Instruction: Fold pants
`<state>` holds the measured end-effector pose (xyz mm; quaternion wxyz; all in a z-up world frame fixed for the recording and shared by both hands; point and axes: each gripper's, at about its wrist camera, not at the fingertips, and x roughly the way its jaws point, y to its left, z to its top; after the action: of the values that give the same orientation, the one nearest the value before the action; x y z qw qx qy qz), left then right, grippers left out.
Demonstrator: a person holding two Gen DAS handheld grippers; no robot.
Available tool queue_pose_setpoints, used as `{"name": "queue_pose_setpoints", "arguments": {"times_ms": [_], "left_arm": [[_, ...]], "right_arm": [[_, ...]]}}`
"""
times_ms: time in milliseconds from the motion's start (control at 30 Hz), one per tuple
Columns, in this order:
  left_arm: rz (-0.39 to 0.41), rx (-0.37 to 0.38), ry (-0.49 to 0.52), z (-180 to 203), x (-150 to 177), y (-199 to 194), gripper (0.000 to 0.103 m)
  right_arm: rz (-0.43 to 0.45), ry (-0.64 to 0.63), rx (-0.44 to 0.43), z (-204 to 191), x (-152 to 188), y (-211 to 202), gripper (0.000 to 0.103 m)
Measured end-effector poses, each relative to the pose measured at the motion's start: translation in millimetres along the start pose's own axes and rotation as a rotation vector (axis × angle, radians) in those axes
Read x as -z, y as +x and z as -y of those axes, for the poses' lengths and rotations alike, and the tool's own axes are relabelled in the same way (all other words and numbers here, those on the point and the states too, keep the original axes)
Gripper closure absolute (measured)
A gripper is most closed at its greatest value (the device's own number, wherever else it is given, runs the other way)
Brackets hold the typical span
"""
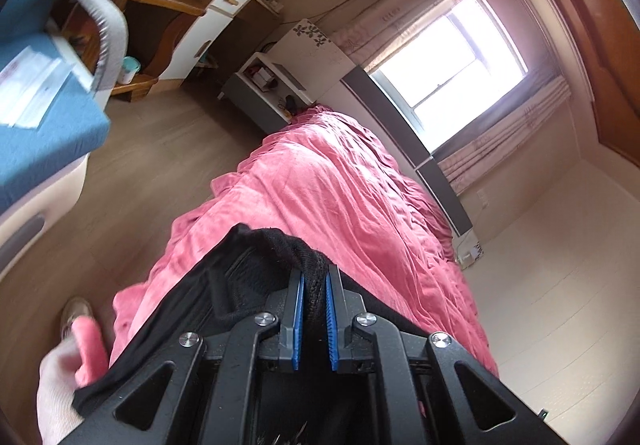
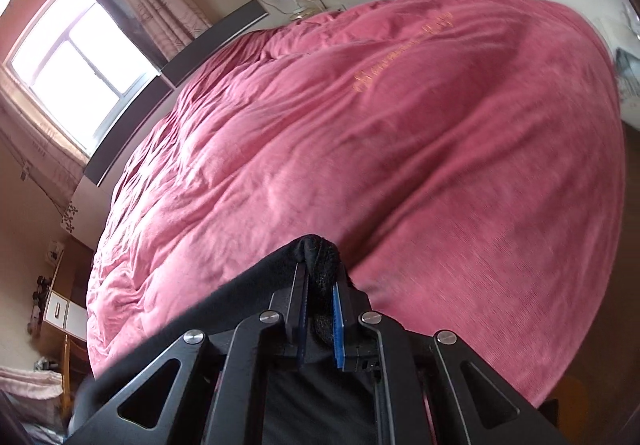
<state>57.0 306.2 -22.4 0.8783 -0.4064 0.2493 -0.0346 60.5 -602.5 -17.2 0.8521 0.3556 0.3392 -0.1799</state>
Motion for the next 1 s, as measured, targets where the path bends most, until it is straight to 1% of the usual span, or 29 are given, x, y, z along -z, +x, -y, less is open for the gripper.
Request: {"name": "queue_pose_setpoints", "arguments": {"times_ms": [167, 300, 367, 400, 433, 467, 500, 533, 567, 600, 700, 733, 767, 800, 833, 867, 933, 1000], "left_arm": [[-0.011, 0.013, -0.059, -24.2, 19.6, -19.2, 0.094], [-0.039, -0.037, -0.039, -35.0, 43.0, -23.1, 0.094], [-0.042, -0.058, -0.040, -40.8, 52.2, -23.9, 0.094], [-0.043, -0.061, -0.046, -44.1, 55.6, -24.0, 0.094], [-0.044, -0.071, -0.050, -46.4, 58.4, -24.2, 0.094], [-0.045, -0.077, -0.050, -46.5, 58.6, -23.6, 0.093], [-0.047, -0.079, -0.051, -47.3, 59.6, -23.4, 0.093], [-0.046, -0.079, -0.053, -48.0, 60.3, -23.7, 0.093], [-0.041, -0.092, -0.054, -48.1, 61.4, -24.3, 0.088], [-0.033, -0.108, -0.057, -48.0, 62.6, -25.1, 0.079], [-0.014, -0.088, -0.109, -51.0, 65.4, -29.5, 0.066], [-0.011, -0.076, -0.129, -52.5, 66.2, -31.7, 0.064], [-0.005, -0.067, -0.143, -52.3, 67.1, -33.7, 0.061], [-0.003, -0.069, -0.140, -51.2, 68.0, -35.0, 0.061], [-0.002, -0.075, -0.130, -49.6, 68.8, -36.1, 0.061], [-0.004, -0.084, -0.115, -47.1, 69.4, -36.8, 0.061], [-0.008, -0.085, -0.093, -42.7, 70.6, -38.3, 0.061], [-0.013, -0.075, -0.085, -38.8, 70.9, -38.9, 0.060]], "right_arm": [[-0.028, 0.053, 0.006, 26.2, 13.3, 4.4, 0.093], [-0.058, 0.055, 0.046, 37.5, 29.9, 13.3, 0.093], [-0.066, 0.069, 0.058, 43.7, 38.3, 16.5, 0.089], [-0.064, 0.081, 0.060, 46.9, 43.0, 16.4, 0.089], [-0.057, 0.098, 0.058, 50.0, 47.8, 14.9, 0.086], [-0.055, 0.114, 0.054, 52.5, 51.6, 13.1, 0.078], [-0.050, 0.136, 0.049, 55.9, 55.1, 10.1, 0.073], [-0.035, 0.171, 0.048, 60.3, 60.0, 4.5, 0.062], [-0.019, 0.206, 0.044, 65.0, 64.1, -1.1, 0.053], [0.013, 0.266, 0.035, 71.7, 70.4, -10.4, 0.051], [0.080, 0.379, -0.019, 84.0, 82.0, -28.4, 0.051], [0.095, 0.407, -0.056, 85.1, 84.4, -33.6, 0.051], [0.093, 0.410, -0.085, 83.9, 83.8, -35.3, 0.051], [0.092, 0.404, -0.128, 80.7, 82.8, -37.3, 0.051], [0.092, 0.381, -0.174, 73.5, 82.7, -39.8, 0.050], [0.085, 0.353, -0.197, 65.7, 83.2, -40.5, 0.046], [0.039, 0.289, -0.203, 47.6, 86.2, -35.6, 0.044], [0.002, 0.256, -0.229, 34.5, 89.6, -25.8, 0.044]]}}
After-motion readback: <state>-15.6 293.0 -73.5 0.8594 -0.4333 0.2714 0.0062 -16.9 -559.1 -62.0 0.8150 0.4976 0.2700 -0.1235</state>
